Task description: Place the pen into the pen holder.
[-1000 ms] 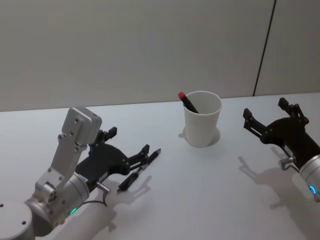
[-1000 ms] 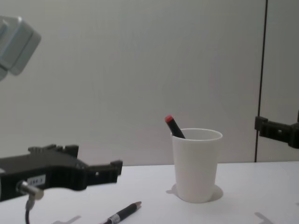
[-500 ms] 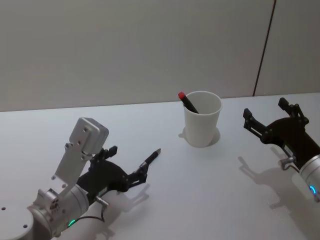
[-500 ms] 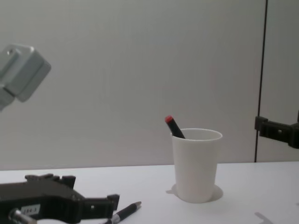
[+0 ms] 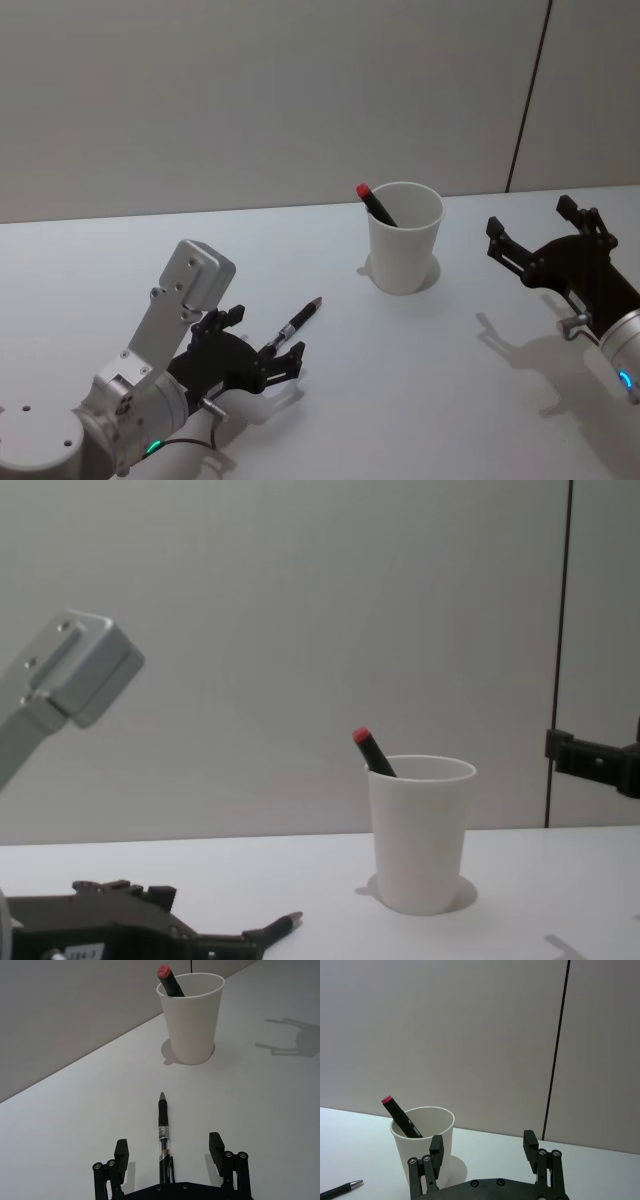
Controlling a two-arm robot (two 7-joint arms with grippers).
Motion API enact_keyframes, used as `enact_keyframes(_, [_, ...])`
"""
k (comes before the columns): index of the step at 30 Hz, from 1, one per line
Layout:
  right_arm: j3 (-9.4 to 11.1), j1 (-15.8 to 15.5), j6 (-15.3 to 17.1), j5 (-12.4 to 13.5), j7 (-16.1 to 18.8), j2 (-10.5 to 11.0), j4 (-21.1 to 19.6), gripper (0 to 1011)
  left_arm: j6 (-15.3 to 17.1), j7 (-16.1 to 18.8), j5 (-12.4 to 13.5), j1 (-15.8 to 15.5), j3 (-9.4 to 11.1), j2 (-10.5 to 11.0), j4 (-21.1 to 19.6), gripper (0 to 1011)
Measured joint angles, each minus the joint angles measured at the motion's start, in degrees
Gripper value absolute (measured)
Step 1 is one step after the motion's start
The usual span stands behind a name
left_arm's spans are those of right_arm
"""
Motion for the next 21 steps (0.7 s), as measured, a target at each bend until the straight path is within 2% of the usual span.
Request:
enact_keyframes(12, [0.00,0.00,0.00,0.00,0.00,0.00,0.00,1001,2.05,-1.62,1.13,-1.37,0.32,-1.58,1.46,1001])
enact_keyframes(21, [0.00,0.00,0.00,0.00,0.00,0.00,0.00,1002,3.80,-1.47,1.17,-2.01,0.33,-2.47,2.27,1001])
